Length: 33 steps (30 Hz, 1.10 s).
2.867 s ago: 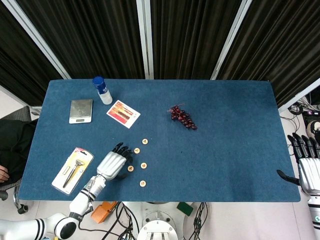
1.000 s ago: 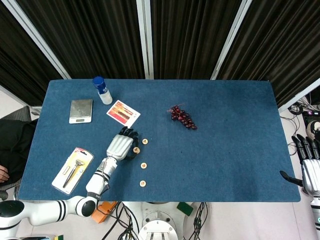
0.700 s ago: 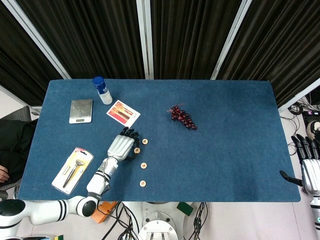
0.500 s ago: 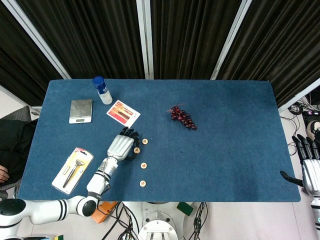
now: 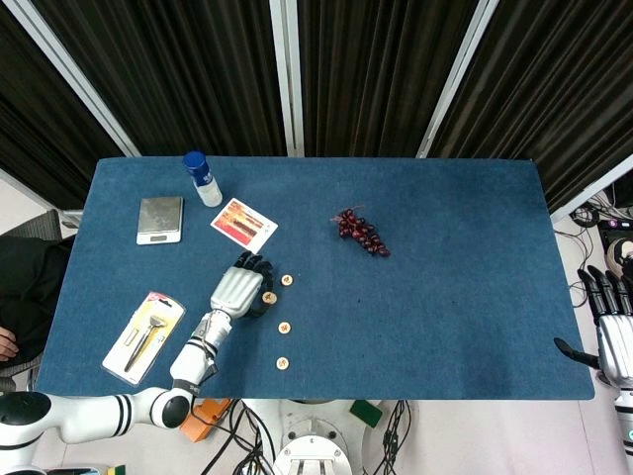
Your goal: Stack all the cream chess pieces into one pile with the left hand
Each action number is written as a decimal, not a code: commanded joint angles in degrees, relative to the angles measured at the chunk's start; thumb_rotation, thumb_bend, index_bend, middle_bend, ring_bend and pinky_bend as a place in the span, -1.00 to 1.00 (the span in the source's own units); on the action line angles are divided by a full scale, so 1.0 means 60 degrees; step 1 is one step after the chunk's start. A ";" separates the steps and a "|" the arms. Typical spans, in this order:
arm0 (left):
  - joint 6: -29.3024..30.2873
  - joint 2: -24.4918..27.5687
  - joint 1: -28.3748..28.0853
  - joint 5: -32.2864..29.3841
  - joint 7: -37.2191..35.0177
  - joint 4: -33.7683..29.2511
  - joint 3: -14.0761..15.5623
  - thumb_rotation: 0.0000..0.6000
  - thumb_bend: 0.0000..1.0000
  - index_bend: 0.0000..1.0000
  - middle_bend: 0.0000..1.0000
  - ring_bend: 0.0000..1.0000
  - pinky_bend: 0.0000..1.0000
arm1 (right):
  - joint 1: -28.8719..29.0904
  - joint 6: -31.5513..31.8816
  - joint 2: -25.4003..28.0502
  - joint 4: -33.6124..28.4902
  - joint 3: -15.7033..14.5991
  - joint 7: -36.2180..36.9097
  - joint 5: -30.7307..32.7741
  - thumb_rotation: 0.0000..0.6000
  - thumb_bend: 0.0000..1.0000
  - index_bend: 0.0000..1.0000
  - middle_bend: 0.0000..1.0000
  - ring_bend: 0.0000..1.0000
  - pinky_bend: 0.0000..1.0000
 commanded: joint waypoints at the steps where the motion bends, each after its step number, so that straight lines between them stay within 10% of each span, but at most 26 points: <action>1: 0.0009 -0.0005 -0.0012 -0.0015 -0.0007 0.0000 0.0012 1.00 -0.34 -0.05 -0.60 -0.82 -0.96 | 0.0002 -0.0004 -0.0002 -0.0001 -0.0001 0.0002 -0.0004 1.00 -0.66 -1.00 -0.81 -1.00 -0.91; 33: 0.0188 0.0123 -0.0135 -0.0150 0.0119 -0.0275 0.0139 1.00 -0.38 -0.24 -0.65 -0.84 -0.96 | -0.0007 -0.0039 -0.0026 0.0092 0.0016 0.0110 0.0054 1.00 -0.66 -1.00 -0.81 -1.00 -0.91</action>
